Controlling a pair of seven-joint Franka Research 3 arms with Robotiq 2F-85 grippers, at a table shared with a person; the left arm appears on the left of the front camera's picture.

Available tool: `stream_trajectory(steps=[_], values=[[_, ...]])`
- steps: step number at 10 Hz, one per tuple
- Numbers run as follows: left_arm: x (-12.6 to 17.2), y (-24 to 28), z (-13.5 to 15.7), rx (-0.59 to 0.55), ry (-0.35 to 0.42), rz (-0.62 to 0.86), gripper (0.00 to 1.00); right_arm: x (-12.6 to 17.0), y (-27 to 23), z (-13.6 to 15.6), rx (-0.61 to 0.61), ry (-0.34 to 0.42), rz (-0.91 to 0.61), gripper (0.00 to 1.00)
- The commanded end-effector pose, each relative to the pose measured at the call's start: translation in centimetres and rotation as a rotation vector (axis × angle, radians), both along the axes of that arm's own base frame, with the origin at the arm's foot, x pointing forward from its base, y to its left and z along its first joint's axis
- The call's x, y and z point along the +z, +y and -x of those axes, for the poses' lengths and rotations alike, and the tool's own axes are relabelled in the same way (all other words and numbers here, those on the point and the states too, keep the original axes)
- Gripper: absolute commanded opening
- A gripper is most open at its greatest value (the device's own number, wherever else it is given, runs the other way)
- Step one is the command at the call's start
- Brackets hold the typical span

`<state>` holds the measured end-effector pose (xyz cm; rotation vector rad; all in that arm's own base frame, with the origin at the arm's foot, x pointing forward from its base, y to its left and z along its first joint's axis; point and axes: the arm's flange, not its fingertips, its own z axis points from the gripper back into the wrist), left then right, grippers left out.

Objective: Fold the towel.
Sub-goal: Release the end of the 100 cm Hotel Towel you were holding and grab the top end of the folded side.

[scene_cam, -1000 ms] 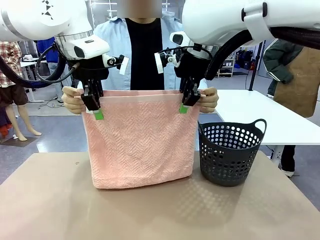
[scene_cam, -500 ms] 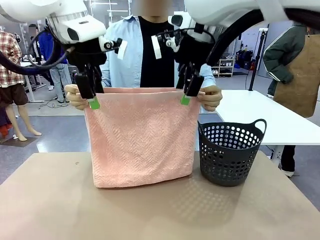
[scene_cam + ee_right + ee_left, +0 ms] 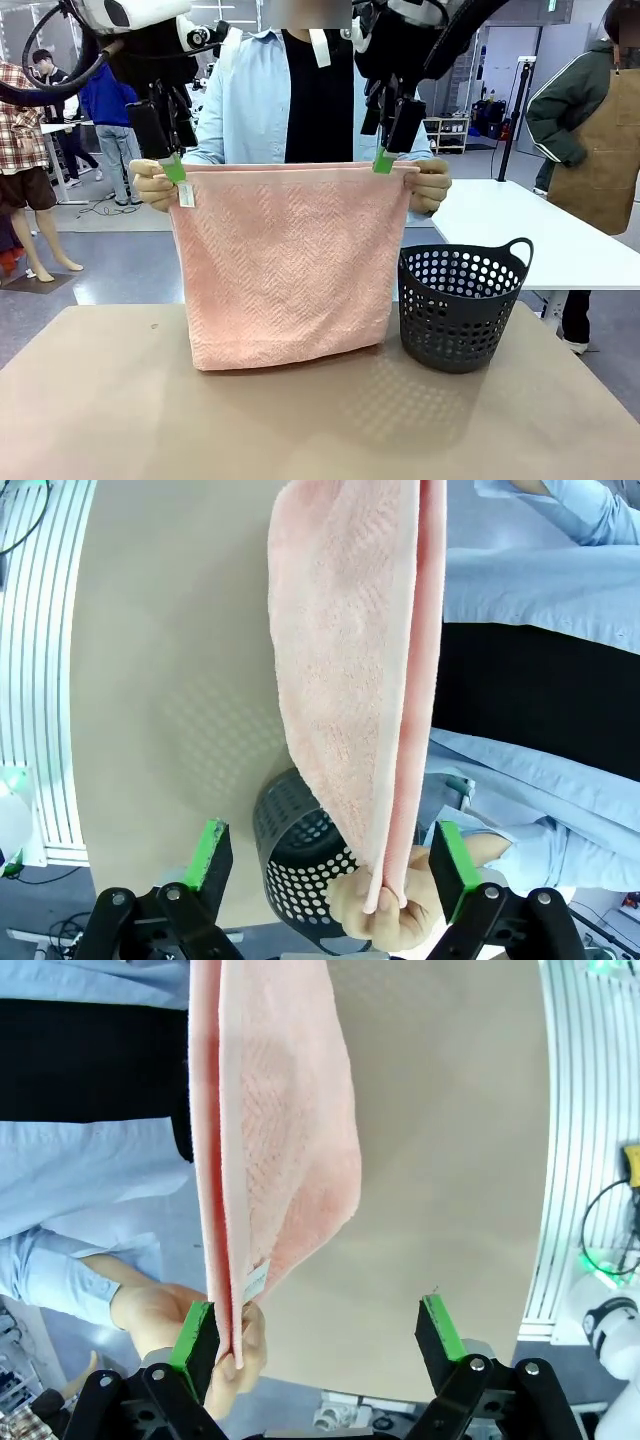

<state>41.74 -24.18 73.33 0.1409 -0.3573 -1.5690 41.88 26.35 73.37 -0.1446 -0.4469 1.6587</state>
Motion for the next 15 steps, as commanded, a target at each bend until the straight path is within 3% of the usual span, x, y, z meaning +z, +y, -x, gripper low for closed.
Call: stream_trajectory(steps=[1, 6, 9, 15], values=[[0.0, -0.1, -0.6, -0.012, -0.028, -0.054, 1.00, 0.4, 0.6, -1.1, -0.023, 0.001, 0.024, 1.00], [-1.8, -0.3, -3.6, 0.020, -0.007, -0.065, 1.00, -1.0, -0.1, -5.0, -0.048, 0.008, 0.021, 1.00], [-2.1, -0.2, -5.8, 0.037, -0.041, -0.072, 1.00, -2.3, -0.2, -6.3, -0.043, 0.019, 0.030, 1.00], [-4.3, -0.5, -8.1, 0.013, 0.013, -0.042, 1.00, -4.3, 0.1, -8.6, -0.053, 0.060, 0.031, 1.00]])
